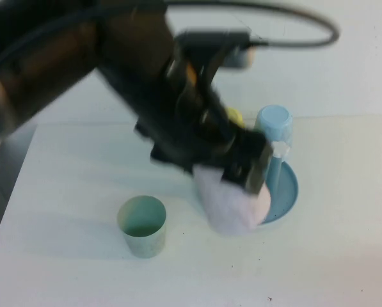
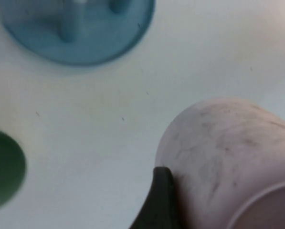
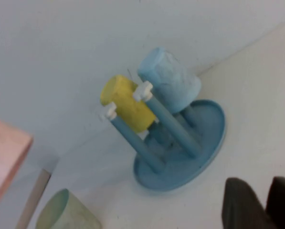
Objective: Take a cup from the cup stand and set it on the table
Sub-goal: Hand over the cup
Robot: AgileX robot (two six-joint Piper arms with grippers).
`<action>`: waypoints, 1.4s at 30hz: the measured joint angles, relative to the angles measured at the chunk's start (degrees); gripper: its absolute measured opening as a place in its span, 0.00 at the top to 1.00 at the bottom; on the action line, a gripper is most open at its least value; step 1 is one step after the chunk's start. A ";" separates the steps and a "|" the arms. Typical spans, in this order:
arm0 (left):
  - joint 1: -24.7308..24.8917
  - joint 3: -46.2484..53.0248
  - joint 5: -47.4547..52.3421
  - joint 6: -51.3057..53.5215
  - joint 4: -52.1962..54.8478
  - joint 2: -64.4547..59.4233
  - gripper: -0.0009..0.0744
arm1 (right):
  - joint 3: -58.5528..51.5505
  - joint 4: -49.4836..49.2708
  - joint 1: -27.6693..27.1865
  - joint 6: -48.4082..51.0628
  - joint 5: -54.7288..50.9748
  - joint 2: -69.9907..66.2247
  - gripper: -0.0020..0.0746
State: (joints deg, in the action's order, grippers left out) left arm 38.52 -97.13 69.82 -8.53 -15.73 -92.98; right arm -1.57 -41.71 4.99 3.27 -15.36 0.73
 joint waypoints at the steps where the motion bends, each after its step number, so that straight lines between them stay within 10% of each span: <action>1: 0.00 5.17 -2.03 0.00 -1.84 2.59 0.22 | 0.00 -0.72 0.00 0.15 1.20 0.00 0.81; 15: 0.00 44.32 -33.33 -11.38 -24.01 27.53 0.22 | 0.00 -5.58 0.00 20.13 1.73 0.00 0.81; 28: -9.92 48.02 -31.28 29.58 -75.91 16.92 0.22 | 6.42 -27.76 0.00 53.92 -12.35 -12.81 0.80; 35: -17.13 46.03 -15.43 35.46 -79.91 6.96 0.22 | 12.26 -51.77 0.00 88.79 -17.79 -30.03 0.45; 42: -17.62 38.84 -10.27 36.13 -79.91 2.91 0.22 | 19.73 -54.65 0.00 98.36 -28.31 -46.41 0.23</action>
State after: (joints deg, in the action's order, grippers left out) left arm 20.90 -58.29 59.55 27.61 -95.65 -90.08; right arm 18.16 -96.36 4.99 101.63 -43.67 -45.67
